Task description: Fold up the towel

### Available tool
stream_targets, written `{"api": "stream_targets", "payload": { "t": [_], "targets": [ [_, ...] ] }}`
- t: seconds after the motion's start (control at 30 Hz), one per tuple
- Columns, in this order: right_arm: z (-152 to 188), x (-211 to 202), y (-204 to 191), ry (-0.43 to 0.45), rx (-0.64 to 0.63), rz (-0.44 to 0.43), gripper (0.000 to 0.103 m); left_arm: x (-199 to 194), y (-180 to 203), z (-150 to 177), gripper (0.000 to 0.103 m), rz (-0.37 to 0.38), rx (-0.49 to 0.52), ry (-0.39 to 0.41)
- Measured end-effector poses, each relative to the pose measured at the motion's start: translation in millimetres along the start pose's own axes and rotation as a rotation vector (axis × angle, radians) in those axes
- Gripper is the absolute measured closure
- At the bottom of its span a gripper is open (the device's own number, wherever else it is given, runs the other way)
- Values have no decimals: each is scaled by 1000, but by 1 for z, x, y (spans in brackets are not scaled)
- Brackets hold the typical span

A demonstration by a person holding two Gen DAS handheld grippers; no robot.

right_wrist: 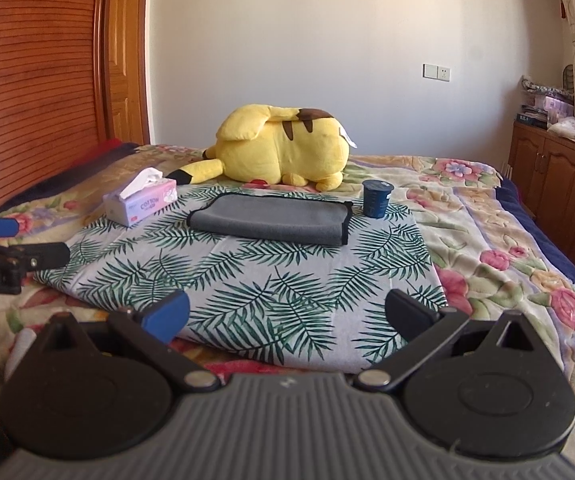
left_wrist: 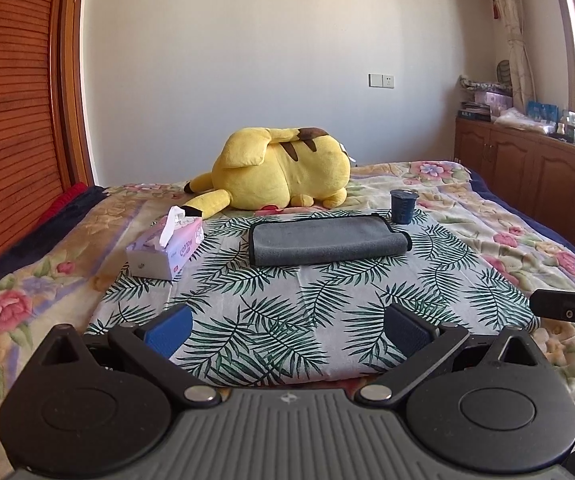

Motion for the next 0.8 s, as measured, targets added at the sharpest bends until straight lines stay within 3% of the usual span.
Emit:
{"api": "stream_targets", "payload": {
  "t": [0.8],
  "targets": [
    [-2,-12,15,129,72,57,0,-13,-2,-4,16,-6,-8,106]
  ]
}}
Point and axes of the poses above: each gripper's, at about its wrist camera, not at the fingertips, and x roughly the way its jaws point, y to its right, z to its underside, the point moved 1 cm from there along x, roughly the way its jaws point, and after that the axes turned 1 degree about x, right-handed, at the moved point
